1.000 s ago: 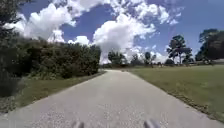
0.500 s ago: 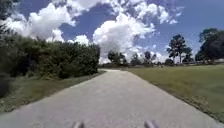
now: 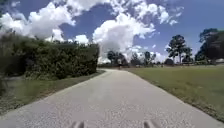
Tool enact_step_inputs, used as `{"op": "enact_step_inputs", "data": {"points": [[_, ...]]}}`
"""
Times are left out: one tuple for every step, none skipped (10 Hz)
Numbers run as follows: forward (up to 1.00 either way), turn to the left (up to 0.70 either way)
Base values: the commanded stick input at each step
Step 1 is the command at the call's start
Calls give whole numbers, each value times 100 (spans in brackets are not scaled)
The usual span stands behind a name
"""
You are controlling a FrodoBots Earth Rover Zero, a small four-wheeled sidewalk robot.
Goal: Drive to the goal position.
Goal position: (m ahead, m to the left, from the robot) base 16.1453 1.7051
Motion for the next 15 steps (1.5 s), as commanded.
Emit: {"op": "enact_step_inputs", "data": {"points": [[50, -25], [50, -25], [50, -22], [50, -6], [50, 0], [50, 0], [50, 0], [50, 0], [50, 0], [50, 0], [50, 0], [50, 0], [50, 0], [50, 0], [50, 0]]}}
